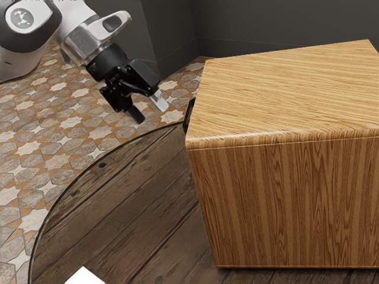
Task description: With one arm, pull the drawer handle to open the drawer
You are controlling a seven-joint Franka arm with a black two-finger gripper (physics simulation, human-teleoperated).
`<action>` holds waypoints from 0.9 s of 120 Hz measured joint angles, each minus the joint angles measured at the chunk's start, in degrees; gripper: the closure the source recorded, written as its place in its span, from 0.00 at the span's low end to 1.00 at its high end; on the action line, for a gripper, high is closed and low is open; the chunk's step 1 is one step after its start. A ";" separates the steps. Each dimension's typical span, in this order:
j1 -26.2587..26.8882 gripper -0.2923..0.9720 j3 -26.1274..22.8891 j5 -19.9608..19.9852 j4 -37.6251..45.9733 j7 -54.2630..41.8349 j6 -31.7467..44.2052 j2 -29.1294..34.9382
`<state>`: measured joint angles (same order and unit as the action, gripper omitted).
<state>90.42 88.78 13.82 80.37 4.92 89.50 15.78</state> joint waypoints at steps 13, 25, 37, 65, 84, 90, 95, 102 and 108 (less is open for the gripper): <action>1.76 0.23 0.44 -1.67 1.17 1.19 1.76 -0.11; 2.34 0.23 0.51 -4.69 1.36 2.77 2.86 -0.20; 3.29 0.23 0.52 -7.32 1.35 4.55 3.52 -0.25; 5.01 0.23 0.82 -9.32 2.76 8.01 4.27 0.28; 8.01 0.23 3.21 -9.77 3.06 9.70 4.46 3.15; 8.66 0.23 3.33 -10.07 3.07 10.15 4.54 3.90; 9.54 0.23 3.39 -10.70 2.77 10.44 5.06 4.11; 10.52 0.23 3.10 -12.07 0.88 10.77 5.54 4.17; 11.48 0.23 3.00 -13.00 -0.54 10.89 5.93 4.18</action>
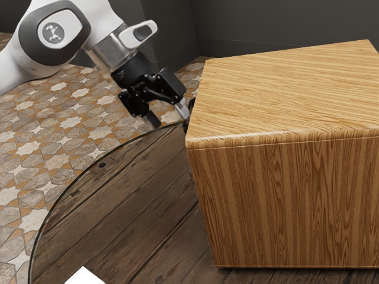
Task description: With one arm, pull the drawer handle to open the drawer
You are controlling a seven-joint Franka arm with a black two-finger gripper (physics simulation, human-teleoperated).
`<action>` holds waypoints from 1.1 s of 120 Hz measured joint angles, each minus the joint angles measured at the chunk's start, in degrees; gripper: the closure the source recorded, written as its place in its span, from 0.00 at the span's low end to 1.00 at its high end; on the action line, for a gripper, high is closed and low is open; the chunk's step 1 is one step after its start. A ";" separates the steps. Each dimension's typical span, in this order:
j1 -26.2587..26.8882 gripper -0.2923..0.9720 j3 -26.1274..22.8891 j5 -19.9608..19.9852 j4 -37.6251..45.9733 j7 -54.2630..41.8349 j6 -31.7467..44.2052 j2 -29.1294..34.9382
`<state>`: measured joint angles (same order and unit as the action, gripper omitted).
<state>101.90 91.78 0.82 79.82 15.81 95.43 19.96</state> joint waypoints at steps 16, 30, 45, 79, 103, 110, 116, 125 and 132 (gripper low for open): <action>2.75 0.23 2.88 -1.09 -1.02 0.62 1.75 0.10; 4.93 0.23 7.16 -2.36 -1.11 1.14 3.27 0.11; 5.44 0.23 8.39 -2.48 -1.08 1.68 4.36 0.18; 12.77 0.23 14.72 0.50 -0.93 2.70 6.65 2.16; 13.58 0.23 16.58 0.78 -0.86 3.16 7.40 3.94; 13.53 0.23 16.69 1.07 -0.69 3.37 7.56 4.65; 13.61 0.23 16.73 1.23 -0.49 3.53 7.63 4.88; 13.42 0.23 16.74 1.36 -0.32 3.74 7.56 4.99; 12.41 0.23 16.53 1.40 -0.32 3.86 7.38 5.28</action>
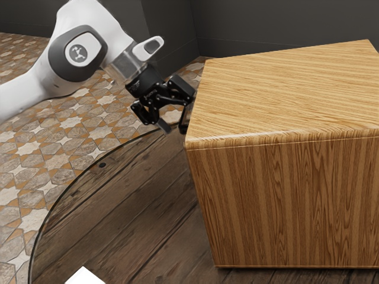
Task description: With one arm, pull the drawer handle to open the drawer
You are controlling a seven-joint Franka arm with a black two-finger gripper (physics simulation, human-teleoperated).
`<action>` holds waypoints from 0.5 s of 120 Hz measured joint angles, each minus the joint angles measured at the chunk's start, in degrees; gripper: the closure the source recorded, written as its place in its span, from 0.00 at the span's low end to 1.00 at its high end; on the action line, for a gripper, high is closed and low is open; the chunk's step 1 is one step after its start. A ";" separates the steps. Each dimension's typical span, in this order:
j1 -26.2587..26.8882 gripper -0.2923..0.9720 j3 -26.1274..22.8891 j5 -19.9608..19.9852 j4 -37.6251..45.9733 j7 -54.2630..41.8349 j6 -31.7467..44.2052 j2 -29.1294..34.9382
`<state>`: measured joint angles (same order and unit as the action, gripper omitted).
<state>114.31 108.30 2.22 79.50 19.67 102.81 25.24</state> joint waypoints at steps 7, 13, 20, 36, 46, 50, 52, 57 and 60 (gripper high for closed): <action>-1.34 0.23 -0.61 -0.09 0.13 0.07 -0.29 1.30; -2.54 0.23 -1.47 -0.28 0.33 0.11 -0.62 2.08; -4.21 0.23 -2.37 -0.55 0.57 0.12 -1.18 2.43; -8.22 0.25 -4.21 -1.13 1.01 -0.17 -2.87 2.64; -9.90 0.25 -4.68 -1.40 1.14 -0.50 -4.07 2.51; -10.46 0.26 -4.72 -1.43 1.13 -0.65 -4.51 2.44; -10.81 0.26 -4.80 -1.47 1.16 -0.74 -4.75 2.39; -11.83 0.26 -4.78 -1.50 1.00 -0.92 -5.27 2.34; -13.00 0.26 -4.53 -1.46 0.59 -0.99 -5.42 2.44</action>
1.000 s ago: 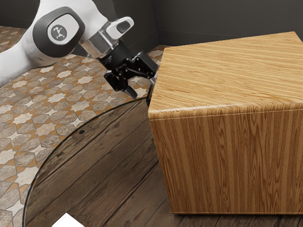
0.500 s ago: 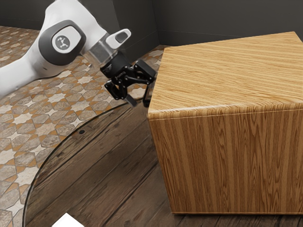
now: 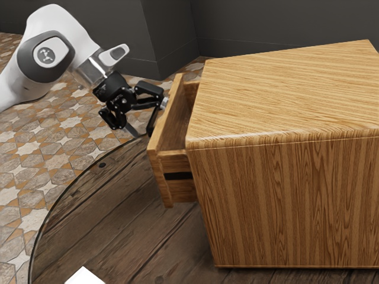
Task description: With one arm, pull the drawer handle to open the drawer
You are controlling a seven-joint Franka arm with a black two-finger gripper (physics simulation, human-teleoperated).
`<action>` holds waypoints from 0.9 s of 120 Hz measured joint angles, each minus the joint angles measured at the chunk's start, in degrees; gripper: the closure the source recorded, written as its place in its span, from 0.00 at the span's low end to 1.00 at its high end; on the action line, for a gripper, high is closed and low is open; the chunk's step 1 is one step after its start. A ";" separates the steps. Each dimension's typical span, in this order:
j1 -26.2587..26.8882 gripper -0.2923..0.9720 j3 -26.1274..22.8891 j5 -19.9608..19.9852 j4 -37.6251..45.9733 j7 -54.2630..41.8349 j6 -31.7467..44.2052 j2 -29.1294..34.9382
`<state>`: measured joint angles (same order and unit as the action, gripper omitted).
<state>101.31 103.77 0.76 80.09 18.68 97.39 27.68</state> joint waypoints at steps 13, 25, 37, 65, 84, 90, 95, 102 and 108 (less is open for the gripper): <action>-3.48 0.24 1.20 0.59 -0.99 -0.37 -1.00 -0.02; -6.35 0.24 1.21 0.72 -1.06 -0.94 -2.28 -0.19; -9.41 0.23 -0.36 0.78 -1.20 -1.54 -3.49 -0.22; -17.71 0.23 -4.59 1.91 -1.62 -3.36 -5.65 0.37; -18.82 0.23 -5.51 4.43 -2.88 -4.95 -6.39 2.88; -19.39 0.23 -6.42 5.59 -4.83 -5.47 -7.35 3.36; -20.26 0.23 -7.44 6.94 -5.70 -5.94 -8.06 3.60; -20.90 0.23 -8.33 8.00 -7.31 -6.50 -9.20 3.77; -21.83 0.23 -9.25 8.36 -7.96 -6.91 -10.13 3.81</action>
<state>79.48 94.52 9.12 72.13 11.77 87.27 31.49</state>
